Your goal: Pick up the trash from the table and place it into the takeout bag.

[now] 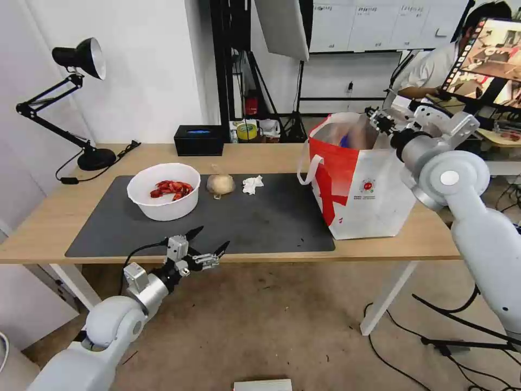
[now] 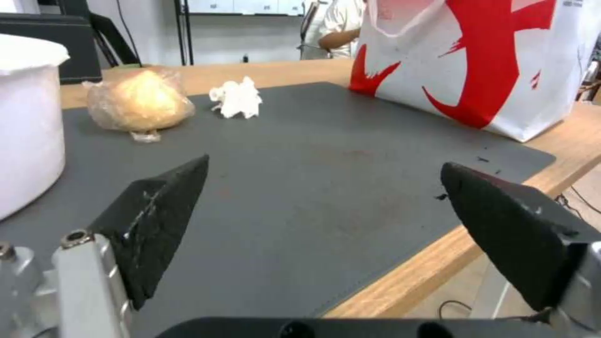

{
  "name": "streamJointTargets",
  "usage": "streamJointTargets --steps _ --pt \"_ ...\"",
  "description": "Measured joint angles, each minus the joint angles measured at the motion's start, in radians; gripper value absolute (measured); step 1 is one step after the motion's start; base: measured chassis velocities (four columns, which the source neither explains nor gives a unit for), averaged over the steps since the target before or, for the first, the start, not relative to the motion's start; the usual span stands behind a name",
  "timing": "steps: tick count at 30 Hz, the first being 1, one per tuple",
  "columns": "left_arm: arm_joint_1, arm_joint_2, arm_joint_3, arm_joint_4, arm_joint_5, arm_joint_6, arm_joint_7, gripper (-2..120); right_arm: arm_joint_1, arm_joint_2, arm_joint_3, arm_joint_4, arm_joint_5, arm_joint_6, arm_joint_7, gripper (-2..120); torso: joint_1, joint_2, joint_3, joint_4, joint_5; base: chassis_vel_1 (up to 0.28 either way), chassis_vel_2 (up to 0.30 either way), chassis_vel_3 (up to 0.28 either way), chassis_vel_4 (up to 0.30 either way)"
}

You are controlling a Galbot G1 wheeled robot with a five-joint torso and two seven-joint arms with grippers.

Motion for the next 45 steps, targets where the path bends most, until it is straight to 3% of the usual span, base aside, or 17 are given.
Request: streamJointTargets --steps 13,22,26,32,37,42,45 --pt "-0.002 0.01 -0.015 -0.009 -0.004 0.0 -0.001 100 -0.026 -0.03 0.018 0.072 -0.046 0.003 -0.054 99 0.0 0.0 0.0 0.0 0.0 0.0 0.0 0.0 0.0" --pt "0.013 0.016 -0.044 -0.018 -0.004 -0.006 -0.005 100 -0.102 -0.112 0.003 0.178 -0.299 0.014 -0.269 100 0.0 0.0 0.0 0.0 0.0001 0.0 0.0 0.0 0.0" --pt "0.029 0.013 -0.069 -0.016 0.011 -0.029 -0.015 100 -0.251 -0.159 0.039 0.237 -0.41 0.047 -0.412 100 0.0 0.0 0.0 0.0 0.0002 0.0 0.0 0.0 0.0" --pt "0.051 0.0 -0.11 -0.001 0.021 -0.067 -0.04 100 -0.445 -0.195 0.099 0.33 -0.492 0.117 -0.505 100 0.0 0.0 0.0 -0.0003 -0.0001 0.0 0.0 0.0 0.0" --pt "0.088 -0.031 -0.151 0.007 0.036 -0.088 -0.089 100 -0.629 -0.145 0.115 0.369 -0.614 0.195 -0.51 100 0.0 0.0 0.0 -0.0002 0.0002 0.0 0.0 0.0 0.0" --pt "0.116 -0.05 -0.166 0.014 0.053 -0.099 -0.11 100 -0.709 -0.107 0.114 0.36 -0.683 0.244 -0.506 100 0.0 0.0 0.0 0.0 -0.0003 0.0 0.0 0.0 0.0" --pt "0.17 -0.079 -0.194 0.024 0.077 -0.117 -0.114 100 -0.819 -0.043 0.103 0.31 -0.787 0.35 -0.505 100 0.0 0.0 0.0 0.0 0.0 0.0 0.0 0.0 0.0"
